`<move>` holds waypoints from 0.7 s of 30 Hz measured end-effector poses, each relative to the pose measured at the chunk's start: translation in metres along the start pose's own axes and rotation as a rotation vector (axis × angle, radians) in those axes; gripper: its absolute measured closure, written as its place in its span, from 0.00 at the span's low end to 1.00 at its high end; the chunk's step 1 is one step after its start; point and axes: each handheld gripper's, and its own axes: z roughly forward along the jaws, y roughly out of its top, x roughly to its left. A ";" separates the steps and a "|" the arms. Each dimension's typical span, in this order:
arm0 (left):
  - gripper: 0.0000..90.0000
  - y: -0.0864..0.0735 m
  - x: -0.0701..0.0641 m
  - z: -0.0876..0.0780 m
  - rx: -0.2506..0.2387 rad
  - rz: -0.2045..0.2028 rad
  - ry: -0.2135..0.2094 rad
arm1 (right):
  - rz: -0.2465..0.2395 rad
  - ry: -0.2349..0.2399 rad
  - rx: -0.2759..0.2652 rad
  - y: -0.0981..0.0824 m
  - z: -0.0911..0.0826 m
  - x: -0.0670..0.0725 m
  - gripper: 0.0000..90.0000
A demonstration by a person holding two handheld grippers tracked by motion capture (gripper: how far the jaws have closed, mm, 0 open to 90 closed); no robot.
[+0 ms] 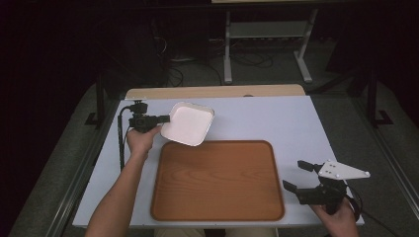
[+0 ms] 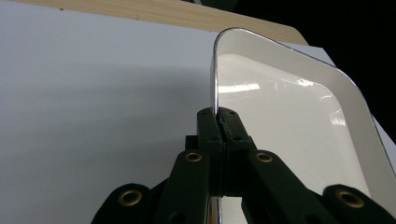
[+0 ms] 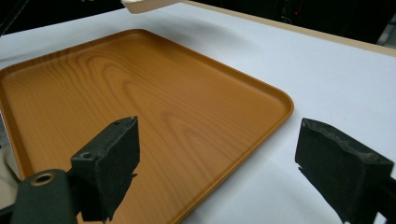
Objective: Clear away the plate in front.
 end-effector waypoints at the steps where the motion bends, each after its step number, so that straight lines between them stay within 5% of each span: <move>1: 0.99 -0.001 -0.001 -0.001 -0.002 -0.001 -0.003 | 0.002 0.000 0.000 0.000 0.000 0.000 0.15; 21: 0.99 -0.033 -0.014 -0.016 0.022 0.005 -0.032 | -0.007 -0.001 0.000 0.001 -0.001 0.003 0.15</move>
